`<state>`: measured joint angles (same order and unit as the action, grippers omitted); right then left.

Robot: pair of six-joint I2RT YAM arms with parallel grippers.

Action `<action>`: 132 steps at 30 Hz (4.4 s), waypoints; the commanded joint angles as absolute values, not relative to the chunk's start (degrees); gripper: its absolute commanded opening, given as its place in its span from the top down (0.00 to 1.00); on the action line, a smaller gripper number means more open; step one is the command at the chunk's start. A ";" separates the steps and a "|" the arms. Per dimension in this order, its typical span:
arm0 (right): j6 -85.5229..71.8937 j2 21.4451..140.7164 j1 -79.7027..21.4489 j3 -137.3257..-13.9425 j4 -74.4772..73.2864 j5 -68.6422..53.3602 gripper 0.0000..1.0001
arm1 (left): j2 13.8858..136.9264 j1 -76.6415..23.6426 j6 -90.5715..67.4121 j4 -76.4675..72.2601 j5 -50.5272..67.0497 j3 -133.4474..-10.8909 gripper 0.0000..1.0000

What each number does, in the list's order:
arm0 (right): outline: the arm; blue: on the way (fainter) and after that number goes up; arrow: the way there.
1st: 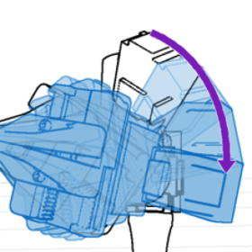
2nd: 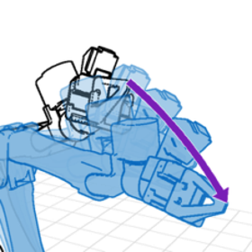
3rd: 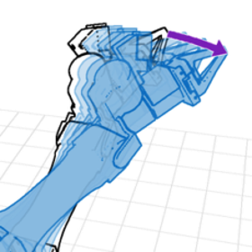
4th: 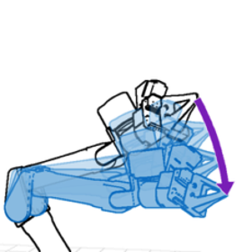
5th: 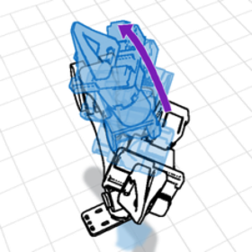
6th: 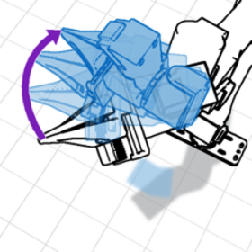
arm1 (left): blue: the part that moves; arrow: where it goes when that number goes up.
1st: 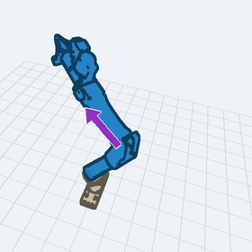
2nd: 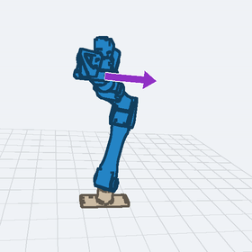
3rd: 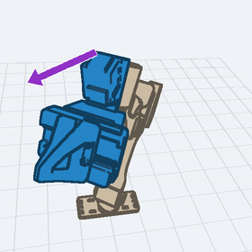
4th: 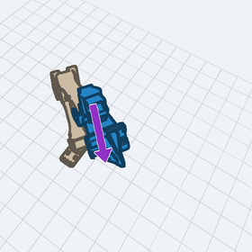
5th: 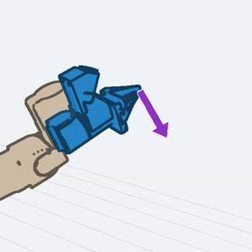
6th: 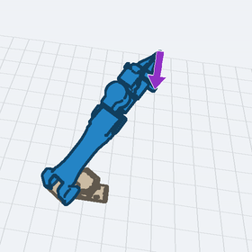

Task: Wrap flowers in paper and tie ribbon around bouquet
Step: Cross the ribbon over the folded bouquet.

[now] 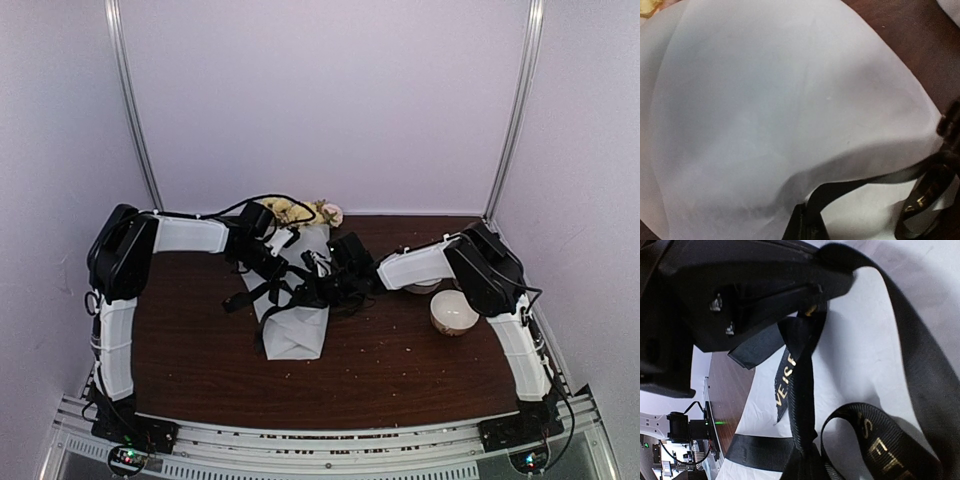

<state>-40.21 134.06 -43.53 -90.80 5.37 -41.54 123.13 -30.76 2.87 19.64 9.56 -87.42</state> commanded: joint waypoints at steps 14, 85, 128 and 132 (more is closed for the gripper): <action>-33.16 126.20 -39.01 -94.61 -5.07 -40.25 1.00 | 88.59 -25.00 -2.18 14.00 -7.60 -66.34 1.00; -41.08 135.52 -39.03 -109.88 -10.11 -32.59 1.00 | 121.44 -31.46 28.56 35.18 -7.80 -89.77 0.40; -29.37 129.31 -36.56 -104.01 -16.93 -42.49 0.57 | 99.37 -32.60 22.25 24.79 1.50 -75.40 1.00; -27.58 131.22 -36.56 -106.62 -20.07 -38.53 0.66 | 98.01 -32.53 22.15 23.57 3.24 -74.85 1.00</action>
